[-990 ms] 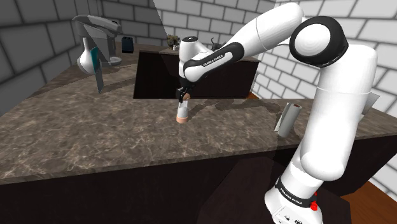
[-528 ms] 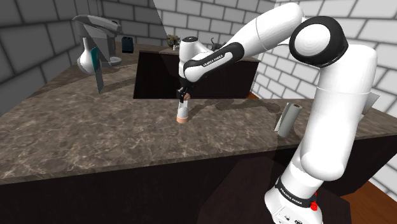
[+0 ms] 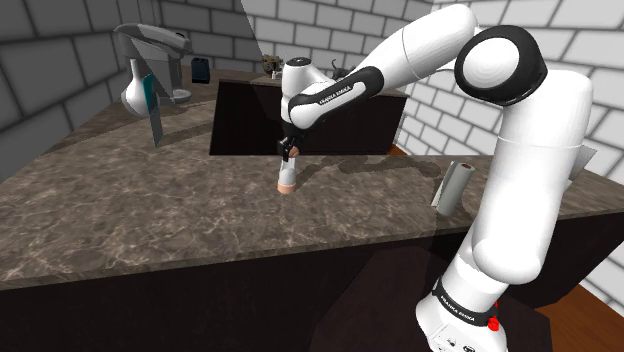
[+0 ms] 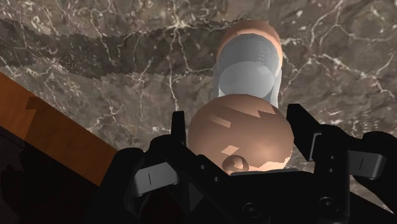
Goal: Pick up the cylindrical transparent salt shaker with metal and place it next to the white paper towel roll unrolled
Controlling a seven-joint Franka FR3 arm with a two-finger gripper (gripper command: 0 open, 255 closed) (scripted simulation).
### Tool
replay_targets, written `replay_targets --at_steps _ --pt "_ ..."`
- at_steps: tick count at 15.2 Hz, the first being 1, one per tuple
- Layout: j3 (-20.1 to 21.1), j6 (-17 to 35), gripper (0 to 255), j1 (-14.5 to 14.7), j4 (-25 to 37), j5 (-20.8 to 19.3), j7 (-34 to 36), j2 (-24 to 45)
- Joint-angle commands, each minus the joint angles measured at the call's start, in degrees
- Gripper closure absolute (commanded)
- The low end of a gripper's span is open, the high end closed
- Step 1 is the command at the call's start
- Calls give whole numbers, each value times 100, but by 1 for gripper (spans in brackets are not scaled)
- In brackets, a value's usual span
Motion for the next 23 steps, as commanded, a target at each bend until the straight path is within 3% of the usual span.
replay_targets --at_steps 1,23 --pt "5 -64 255 0 32 18 -25 -35" --pt "72 -1559 255 17 1067 314 -498 -542"
